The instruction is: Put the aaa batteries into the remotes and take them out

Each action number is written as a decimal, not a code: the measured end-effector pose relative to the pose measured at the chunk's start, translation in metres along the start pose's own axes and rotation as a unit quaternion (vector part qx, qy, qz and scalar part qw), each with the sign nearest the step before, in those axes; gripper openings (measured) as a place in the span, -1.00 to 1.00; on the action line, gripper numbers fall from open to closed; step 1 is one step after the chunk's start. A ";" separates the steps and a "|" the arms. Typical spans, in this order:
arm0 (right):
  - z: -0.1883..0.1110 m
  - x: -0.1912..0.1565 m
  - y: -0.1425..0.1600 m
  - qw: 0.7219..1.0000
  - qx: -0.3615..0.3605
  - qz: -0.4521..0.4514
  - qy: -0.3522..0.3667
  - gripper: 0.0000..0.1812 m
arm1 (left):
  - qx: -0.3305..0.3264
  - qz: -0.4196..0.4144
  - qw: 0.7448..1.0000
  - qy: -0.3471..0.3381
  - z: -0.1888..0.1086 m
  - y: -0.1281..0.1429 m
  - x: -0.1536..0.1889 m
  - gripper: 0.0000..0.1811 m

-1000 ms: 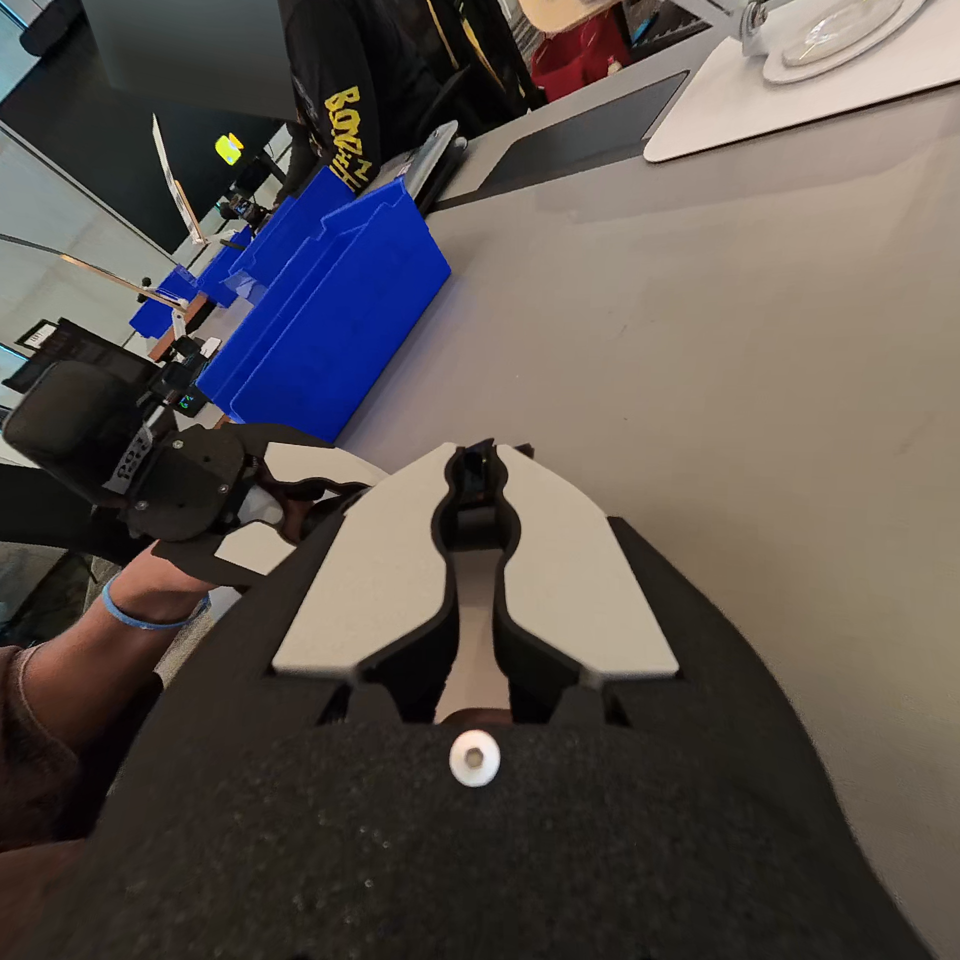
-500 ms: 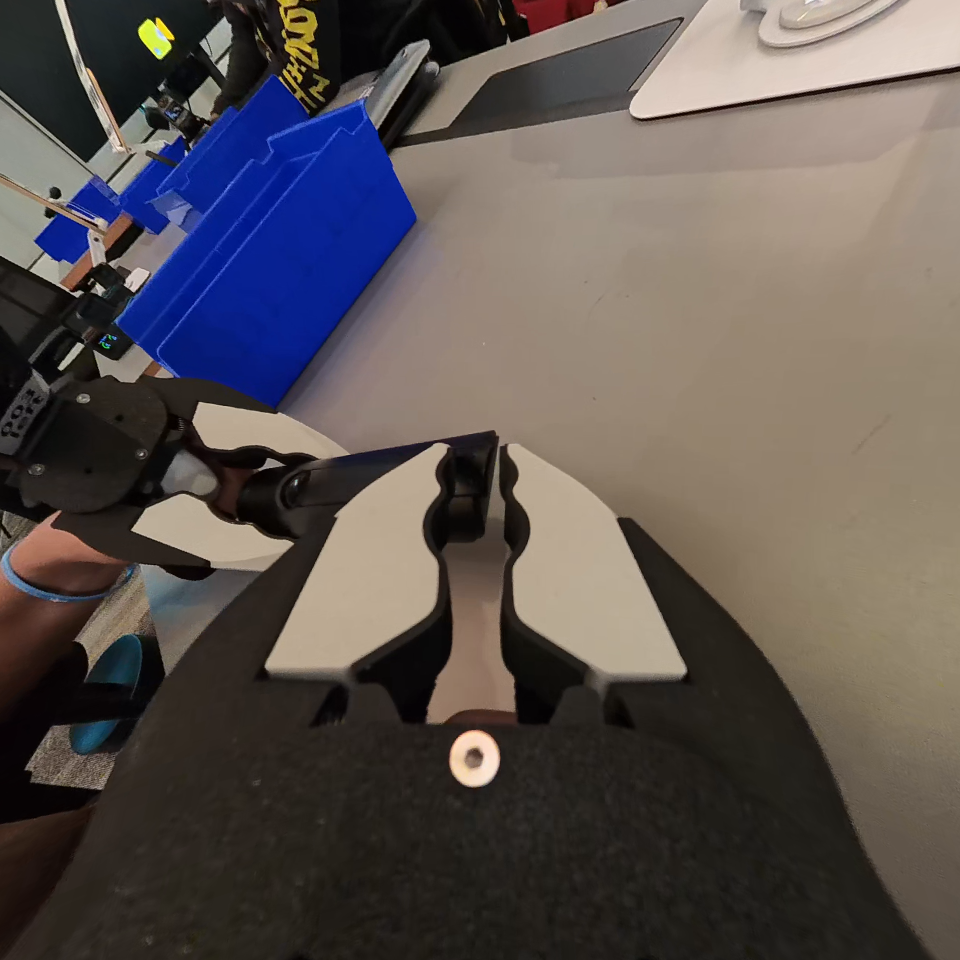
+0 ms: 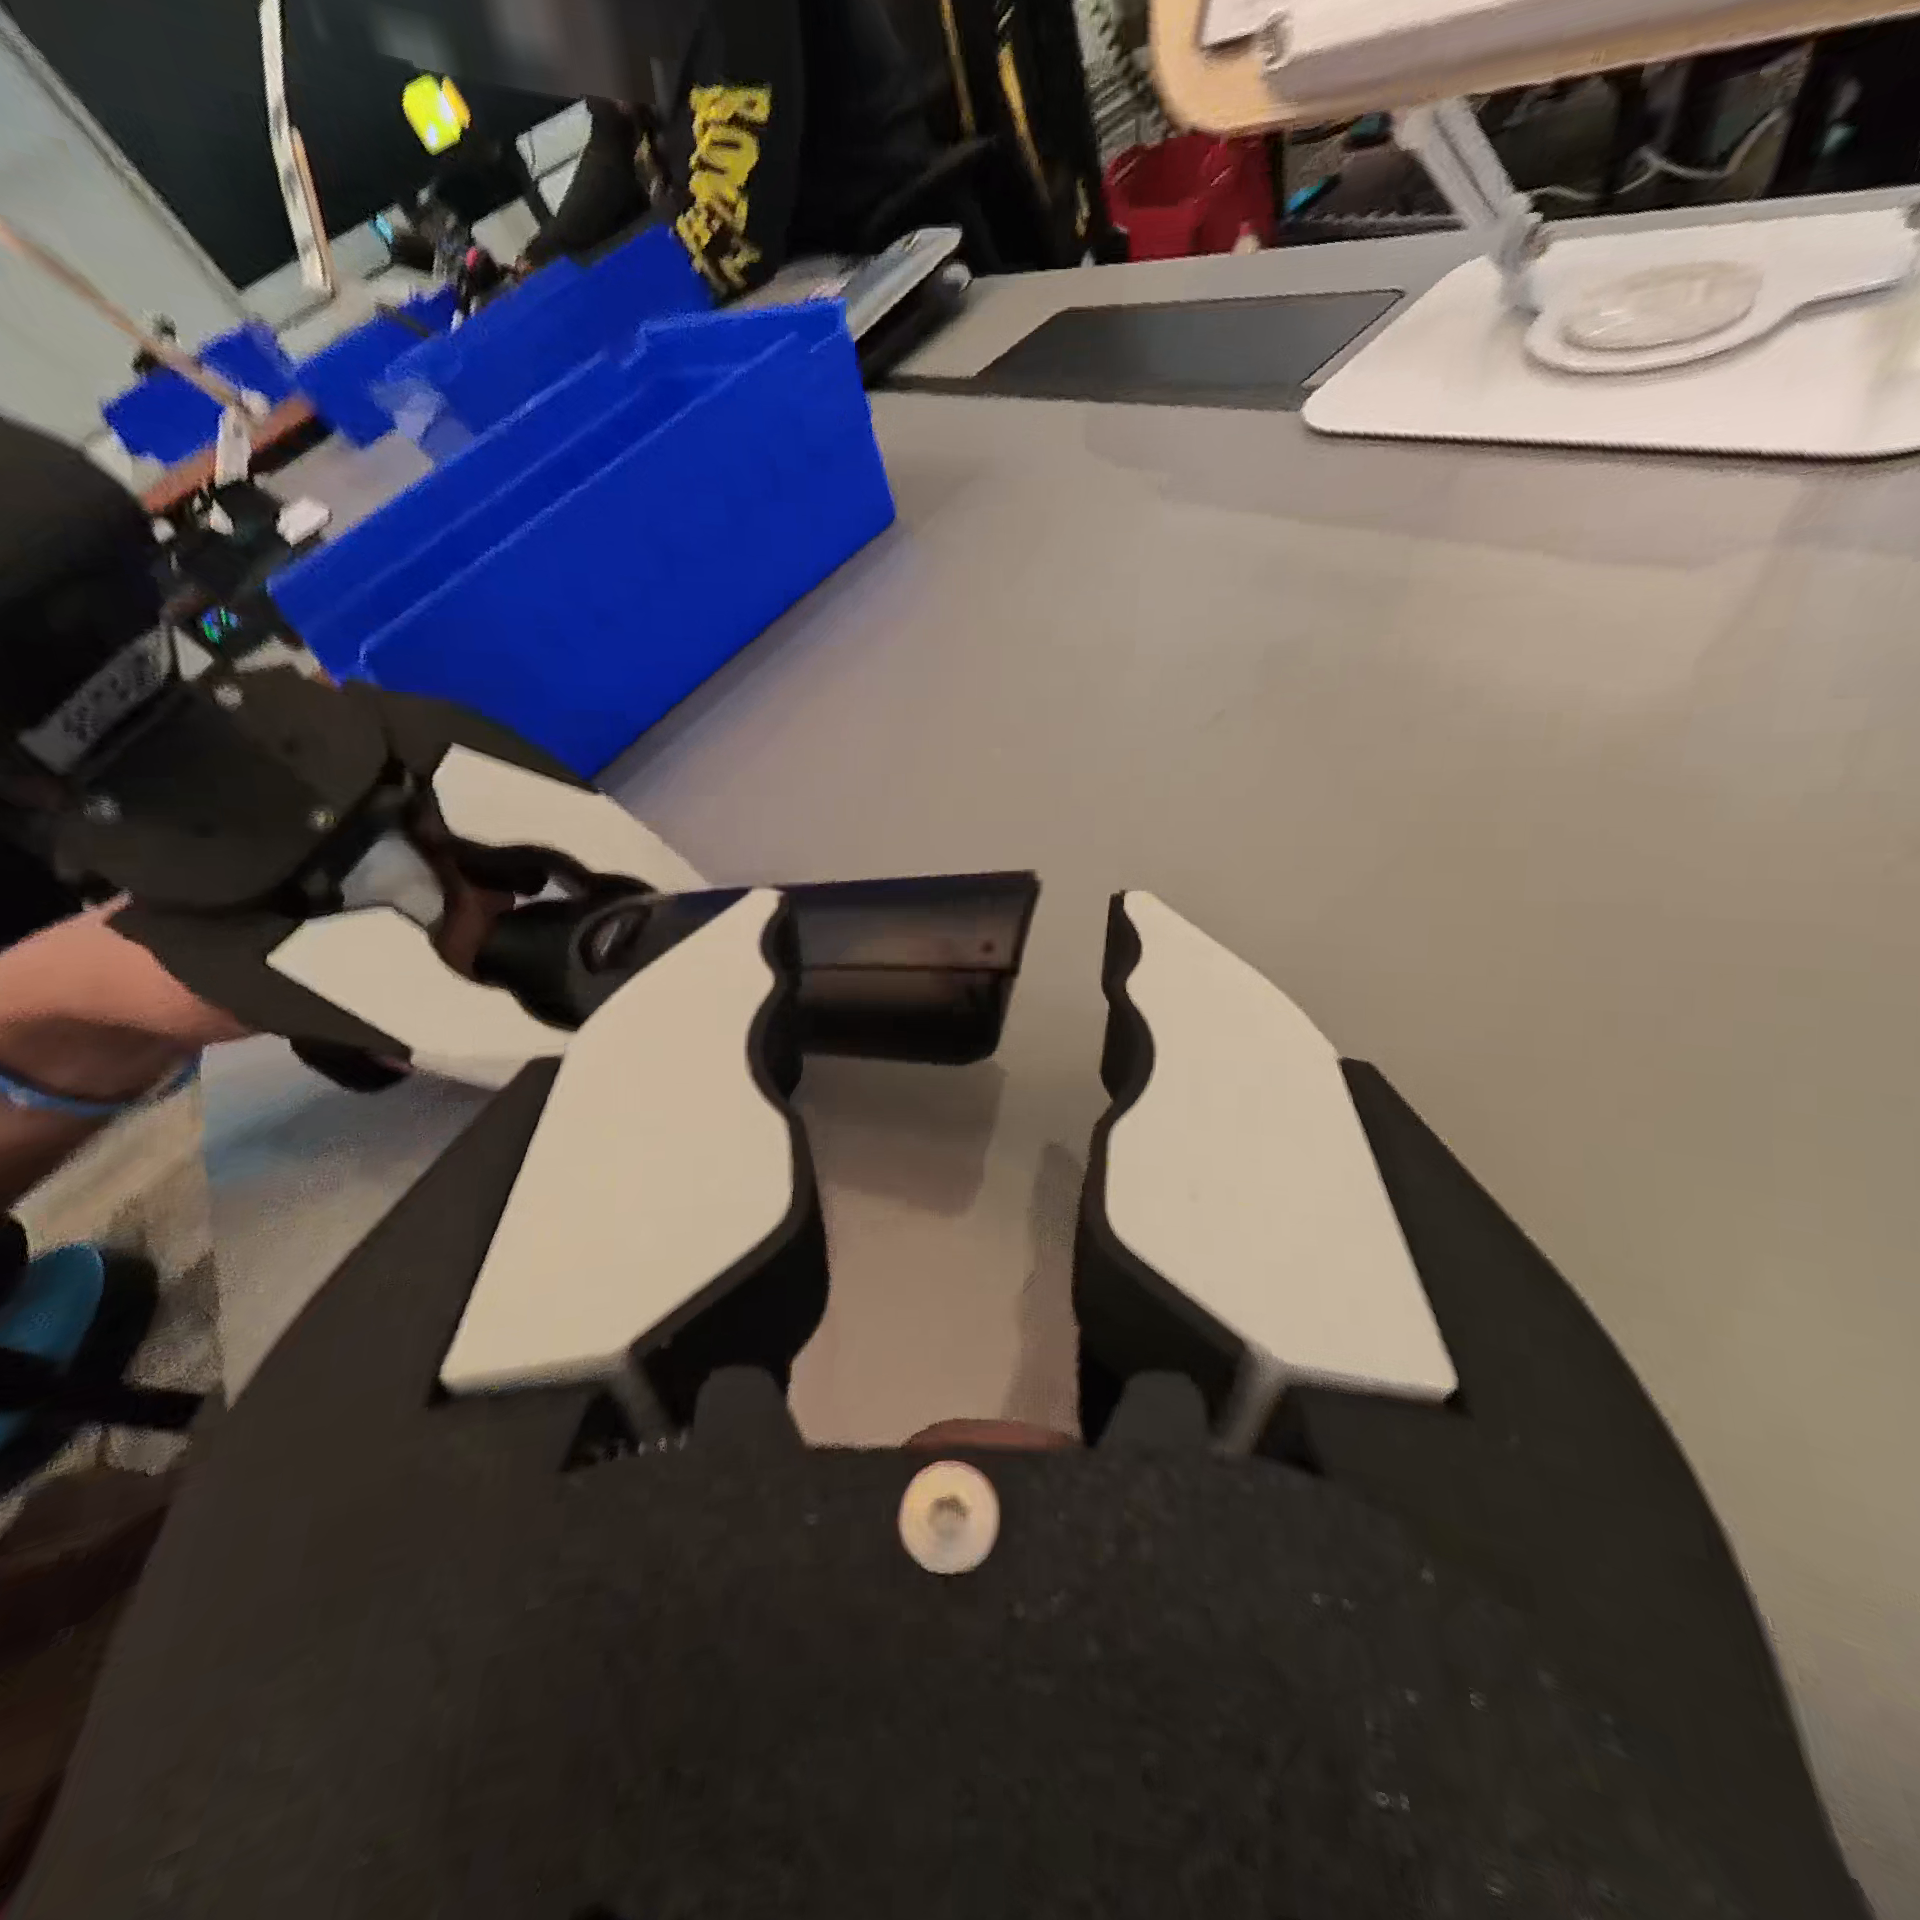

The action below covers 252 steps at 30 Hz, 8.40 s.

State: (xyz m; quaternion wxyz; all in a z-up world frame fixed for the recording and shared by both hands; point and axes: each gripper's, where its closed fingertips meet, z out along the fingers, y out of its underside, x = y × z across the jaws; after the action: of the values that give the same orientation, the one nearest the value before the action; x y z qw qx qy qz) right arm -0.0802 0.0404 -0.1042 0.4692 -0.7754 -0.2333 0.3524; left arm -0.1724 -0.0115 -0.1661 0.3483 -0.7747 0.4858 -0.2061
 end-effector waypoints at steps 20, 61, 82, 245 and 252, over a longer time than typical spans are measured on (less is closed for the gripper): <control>0.015 -0.018 0.011 0.999 0.009 -0.002 -0.034 -0.16 | -0.016 -0.005 1.000 -0.008 0.003 0.005 -0.004 -0.42; 0.017 -0.046 0.062 0.750 -0.404 -0.495 -0.171 -0.43 | 0.005 0.083 0.996 0.023 -0.010 -0.020 0.020 -0.40; -0.223 0.226 0.023 0.864 -0.337 0.160 0.338 -0.42 | 0.139 -0.164 0.976 0.035 -0.044 -0.015 0.055 -0.20; -0.281 0.144 -0.042 0.889 0.069 -0.013 0.452 -0.96 | 0.183 -0.166 0.923 -0.295 0.068 -0.247 0.048 -0.96; -0.303 0.213 0.032 0.906 0.052 0.042 0.417 -0.96 | 0.134 -0.192 0.926 -0.295 0.153 -0.224 0.085 -0.95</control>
State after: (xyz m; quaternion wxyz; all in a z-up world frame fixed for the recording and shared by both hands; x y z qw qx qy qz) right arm 0.2898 0.0032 -0.1081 0.5483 -0.8351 0.0353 0.0282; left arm 0.1022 0.0277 -0.1047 0.5305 -0.8248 0.1711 -0.0947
